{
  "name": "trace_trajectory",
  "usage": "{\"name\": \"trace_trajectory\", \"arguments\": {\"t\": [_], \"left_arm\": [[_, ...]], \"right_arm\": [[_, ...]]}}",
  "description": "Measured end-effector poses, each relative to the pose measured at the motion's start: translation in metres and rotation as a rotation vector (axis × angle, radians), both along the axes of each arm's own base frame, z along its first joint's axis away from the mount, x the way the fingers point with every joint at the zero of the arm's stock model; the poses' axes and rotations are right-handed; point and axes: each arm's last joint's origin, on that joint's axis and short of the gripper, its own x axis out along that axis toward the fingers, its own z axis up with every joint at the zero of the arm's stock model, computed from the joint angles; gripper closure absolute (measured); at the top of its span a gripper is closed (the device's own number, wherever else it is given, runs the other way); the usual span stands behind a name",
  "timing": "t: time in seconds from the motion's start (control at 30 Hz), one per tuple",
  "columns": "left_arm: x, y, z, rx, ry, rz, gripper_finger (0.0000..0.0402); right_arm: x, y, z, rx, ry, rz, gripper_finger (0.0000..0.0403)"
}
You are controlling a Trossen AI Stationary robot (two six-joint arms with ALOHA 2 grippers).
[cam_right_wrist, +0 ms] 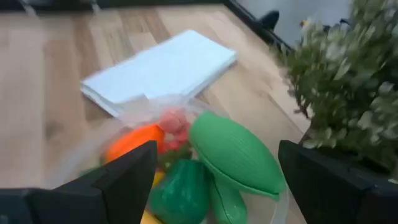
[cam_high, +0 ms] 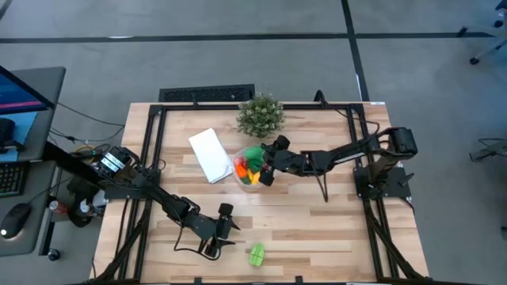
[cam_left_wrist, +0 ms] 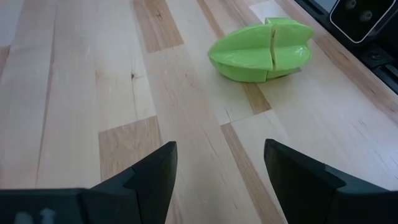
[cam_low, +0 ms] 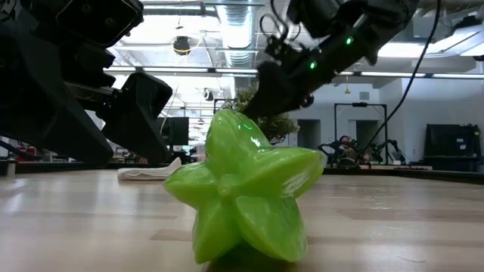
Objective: Pick and placing Produce into tupperware
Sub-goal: Put the green corn into the transparent bin, then put the green star apple into the transparent bin
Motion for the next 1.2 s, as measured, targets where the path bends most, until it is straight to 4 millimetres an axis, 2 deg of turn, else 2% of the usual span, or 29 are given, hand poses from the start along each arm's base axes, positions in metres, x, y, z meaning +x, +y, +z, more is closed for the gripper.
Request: {"name": "trace_trajectory", "arguments": {"t": [0.2,0.4,0.53,0.7,0.9,1.1,1.2], "left_arm": [[0.000,0.000,0.000,-0.006,0.007,0.007,0.0168],[0.002,-0.002,0.004,-0.051,-0.030,-0.013,0.0168],[0.003,-0.007,0.009,-0.090,-0.078,-0.079,0.0168],[0.001,-0.018,0.018,-0.060,-0.191,-0.178,0.0168],[0.004,-0.025,0.029,-0.033,-0.303,-0.221,0.0168],[0.017,-0.033,0.036,0.063,-0.291,-0.259,0.0168],[0.030,-0.042,0.040,0.110,-0.239,-0.269,0.0168]], "right_arm": [[-0.013,0.023,0.029,0.002,-0.049,0.071,0.0071],[-0.031,0.067,0.053,-0.024,-0.078,0.234,0.0073],[-0.046,0.097,0.062,-0.029,-0.075,0.344,0.0073],[-0.066,0.128,0.066,-0.014,-0.056,0.446,0.0074],[-0.085,0.161,0.066,-0.039,-0.069,0.484,0.0074],[-0.103,0.187,0.066,0.002,-0.082,0.538,0.0074],[-0.111,0.196,0.066,0.045,-0.090,0.557,0.0074]]}}
